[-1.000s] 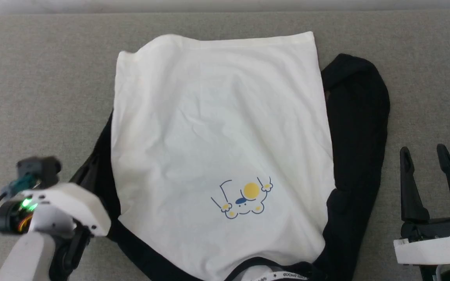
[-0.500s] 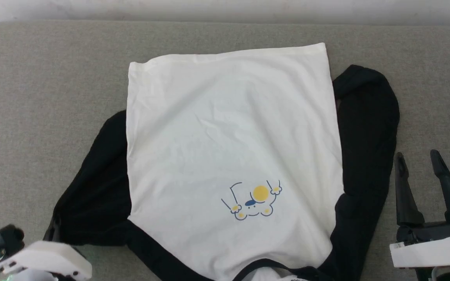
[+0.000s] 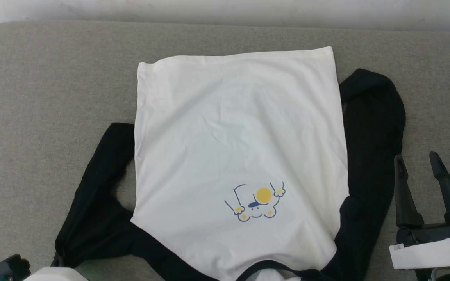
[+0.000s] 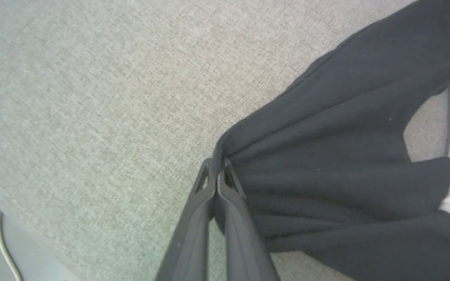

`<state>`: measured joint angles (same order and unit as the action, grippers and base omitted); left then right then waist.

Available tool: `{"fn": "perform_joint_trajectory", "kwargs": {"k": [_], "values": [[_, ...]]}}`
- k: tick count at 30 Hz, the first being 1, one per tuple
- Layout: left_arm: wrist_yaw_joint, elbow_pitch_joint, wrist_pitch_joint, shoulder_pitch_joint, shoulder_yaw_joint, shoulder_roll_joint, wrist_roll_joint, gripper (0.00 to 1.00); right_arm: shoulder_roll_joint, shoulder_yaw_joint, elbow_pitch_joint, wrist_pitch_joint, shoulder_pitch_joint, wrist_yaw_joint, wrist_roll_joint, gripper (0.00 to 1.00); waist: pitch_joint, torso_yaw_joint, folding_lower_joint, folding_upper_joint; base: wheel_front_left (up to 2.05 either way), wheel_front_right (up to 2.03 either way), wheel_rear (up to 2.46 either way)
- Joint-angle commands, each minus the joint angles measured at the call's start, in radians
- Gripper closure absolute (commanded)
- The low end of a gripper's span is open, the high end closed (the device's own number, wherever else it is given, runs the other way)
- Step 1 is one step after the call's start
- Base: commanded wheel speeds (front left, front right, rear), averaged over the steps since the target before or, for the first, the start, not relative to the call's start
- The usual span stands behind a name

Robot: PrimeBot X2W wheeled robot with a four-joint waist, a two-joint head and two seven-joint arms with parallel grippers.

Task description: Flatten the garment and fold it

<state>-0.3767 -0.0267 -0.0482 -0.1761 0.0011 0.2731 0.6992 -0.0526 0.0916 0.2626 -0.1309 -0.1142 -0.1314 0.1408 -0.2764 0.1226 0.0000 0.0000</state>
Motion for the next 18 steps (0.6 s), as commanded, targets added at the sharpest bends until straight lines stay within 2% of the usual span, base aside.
{"fn": "perform_joint_trajectory", "kwargs": {"k": [1,4,8,9,10,14,18], "values": [[-0.012,-0.011,0.001,-0.024,0.005,-0.001,0.005,1.0,0.002,-0.002,-0.001,0.006,-0.006,0.001,0.004,0.0,0.004,0.003,0.0,0.0,0.0,0.0,0.0],[-0.014,-0.014,0.006,-0.034,0.003,0.002,-0.001,1.0,0.002,-0.004,-0.005,0.005,-0.008,0.001,0.006,0.0,0.01,0.009,0.0,0.0,0.0,0.0,0.0],[0.006,0.021,0.013,-0.025,-0.012,0.008,-0.007,1.0,0.002,-0.012,-0.012,0.006,-0.013,0.001,0.008,0.0,0.019,0.013,0.0,0.0,0.0,0.0,0.0],[0.009,0.032,0.015,-0.019,-0.016,0.011,-0.01,0.63,0.002,-0.014,-0.012,0.006,-0.013,0.001,0.008,0.0,0.021,0.013,0.0,0.0,0.0,0.0,0.0],[0.013,0.044,0.018,-0.009,-0.018,0.016,-0.014,0.0,0.002,-0.016,-0.013,0.007,-0.013,0.001,0.008,0.0,0.023,0.012,0.0,0.0,0.0,0.0,0.0],[0.042,0.106,0.011,0.026,-0.03,0.042,-0.019,0.0,0.002,-0.022,-0.009,0.012,-0.012,0.001,0.003,0.0,0.025,0.003,0.0,0.0,0.0,0.0,0.0],[0.062,0.181,-0.011,0.077,-0.03,0.095,-0.037,0.0,0.002,-0.021,-0.003,0.015,-0.014,0.001,-0.002,0.0,0.015,-0.008,0.0,0.0,0.0,0.0,0.0]]}}
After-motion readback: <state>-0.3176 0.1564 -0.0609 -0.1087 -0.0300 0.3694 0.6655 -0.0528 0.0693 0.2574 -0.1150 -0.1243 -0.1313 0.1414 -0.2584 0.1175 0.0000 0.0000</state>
